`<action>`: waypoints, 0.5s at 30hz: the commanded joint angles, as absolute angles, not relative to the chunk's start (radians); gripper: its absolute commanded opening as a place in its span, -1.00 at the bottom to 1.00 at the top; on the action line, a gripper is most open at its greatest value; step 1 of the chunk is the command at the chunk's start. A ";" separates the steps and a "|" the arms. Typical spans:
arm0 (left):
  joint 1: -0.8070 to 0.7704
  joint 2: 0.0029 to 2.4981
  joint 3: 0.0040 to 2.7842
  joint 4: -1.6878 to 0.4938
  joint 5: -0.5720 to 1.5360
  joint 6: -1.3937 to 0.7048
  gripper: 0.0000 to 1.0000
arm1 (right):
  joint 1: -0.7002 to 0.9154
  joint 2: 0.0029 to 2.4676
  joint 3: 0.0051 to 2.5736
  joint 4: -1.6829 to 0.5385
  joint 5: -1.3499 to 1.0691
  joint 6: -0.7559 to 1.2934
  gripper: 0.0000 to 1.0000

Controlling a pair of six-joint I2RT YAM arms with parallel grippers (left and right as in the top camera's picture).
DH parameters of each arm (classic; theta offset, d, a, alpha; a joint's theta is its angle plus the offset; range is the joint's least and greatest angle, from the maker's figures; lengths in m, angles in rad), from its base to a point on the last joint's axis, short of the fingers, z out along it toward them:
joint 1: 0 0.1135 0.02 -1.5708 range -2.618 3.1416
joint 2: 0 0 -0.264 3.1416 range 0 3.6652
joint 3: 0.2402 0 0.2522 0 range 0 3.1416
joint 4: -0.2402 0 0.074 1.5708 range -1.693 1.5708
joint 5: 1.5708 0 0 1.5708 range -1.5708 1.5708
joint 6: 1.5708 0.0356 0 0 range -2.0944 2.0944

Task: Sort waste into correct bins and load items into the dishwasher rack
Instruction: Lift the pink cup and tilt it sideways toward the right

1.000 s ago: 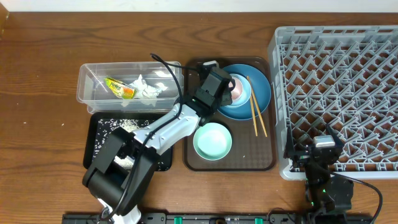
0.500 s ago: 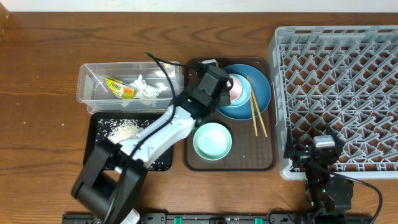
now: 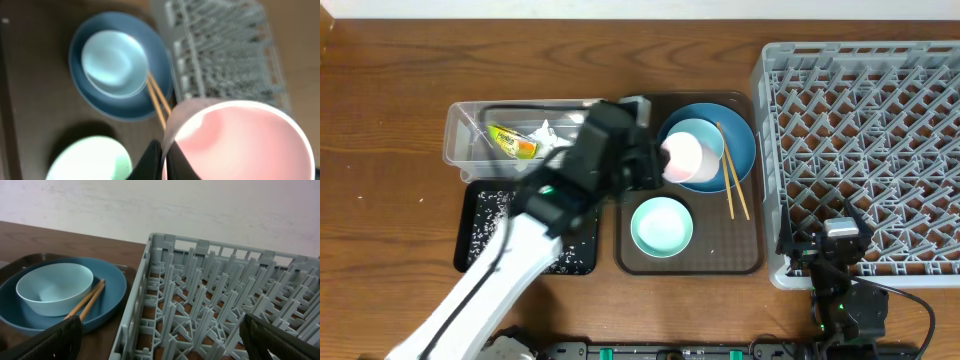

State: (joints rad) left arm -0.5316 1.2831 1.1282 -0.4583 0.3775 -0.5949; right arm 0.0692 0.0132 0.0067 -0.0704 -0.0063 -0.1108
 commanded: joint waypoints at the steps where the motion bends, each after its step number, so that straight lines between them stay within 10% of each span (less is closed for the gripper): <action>1: -0.481 1.215 1.135 -0.495 0.628 -0.566 -0.87 | 0.081 0.012 0.006 -0.075 0.000 -0.113 0.99; 15: -0.453 1.193 1.135 -0.516 0.801 -0.534 -0.88 | 0.081 0.013 0.006 -0.075 0.000 -0.113 0.99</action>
State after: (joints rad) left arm -0.4583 1.1839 1.1282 -0.5182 0.7635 -0.5587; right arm 0.0692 0.0132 0.0067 -0.0704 -0.0063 -0.1104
